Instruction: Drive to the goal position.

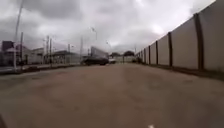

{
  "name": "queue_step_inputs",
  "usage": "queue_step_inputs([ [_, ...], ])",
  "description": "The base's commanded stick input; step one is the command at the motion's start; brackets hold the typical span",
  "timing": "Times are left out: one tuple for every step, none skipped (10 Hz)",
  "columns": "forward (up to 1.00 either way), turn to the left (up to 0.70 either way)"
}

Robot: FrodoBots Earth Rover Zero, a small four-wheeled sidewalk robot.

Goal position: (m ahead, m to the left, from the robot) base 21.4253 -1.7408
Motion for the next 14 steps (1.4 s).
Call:
queue_step_inputs([
  [0.5,0.0],
  [0.5,0.0],
  [0.5,0.0],
  [0.5,0.0],
  [0.5,0.0],
  [0.5,0.0],
  [0.5,0.0],
  [0.5,0.0],
  [0.5,0.0],
  [0.5,0.0],
  [0.5,0.0],
  [0.5,0.0],
  [0.5,0.0],
  [0.5,0.0],
])
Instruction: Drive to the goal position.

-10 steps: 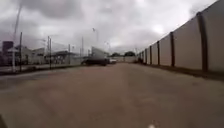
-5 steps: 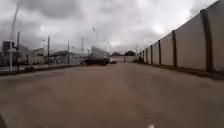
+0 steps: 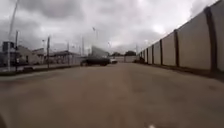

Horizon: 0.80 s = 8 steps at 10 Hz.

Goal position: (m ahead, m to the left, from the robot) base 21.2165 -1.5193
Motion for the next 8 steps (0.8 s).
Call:
queue_step_inputs([
  [0.5,0.0],
  [0.5,0.0],
  [0.5,0.0],
  [0.5,0.0],
  [0.5,0.0],
  [0.5,0.0],
  [0.5,0.0],
  [0.5,0.0],
])
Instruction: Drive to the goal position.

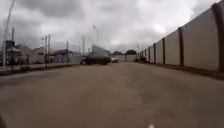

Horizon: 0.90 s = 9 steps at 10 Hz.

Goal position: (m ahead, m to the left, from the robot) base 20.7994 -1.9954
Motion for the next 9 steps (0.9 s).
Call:
queue_step_inputs([
  [0.5,0.0],
  [0.5,0.0],
  [0.5,0.0],
  [0.5,0.0],
  [0.5,0.0],
  [0.5,0.0],
  [0.5,-0.12],
  [0.5,-0.48],
  [0.5,-0.17],
])
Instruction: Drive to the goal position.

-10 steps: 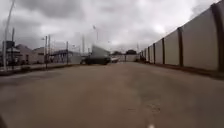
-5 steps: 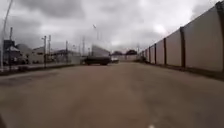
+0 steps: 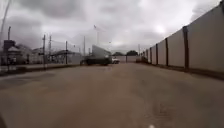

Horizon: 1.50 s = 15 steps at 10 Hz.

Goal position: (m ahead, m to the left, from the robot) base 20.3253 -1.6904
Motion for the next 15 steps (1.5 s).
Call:
queue_step_inputs([
  [0.5,0.0],
  [0.5,0.0],
  [0.5,0.0],
  [0.5,0.0],
  [0.5,0.0],
  [0.5,0.0],
  [0.5,0.0],
  [0.5,0.0],
  [0.5,0.0],
  [0.5,0.0],
  [0.5,0.0],
  [0.5,0.0],
  [0.5,0.0],
  [0.5,0.0],
  [0.5,0.0],
])
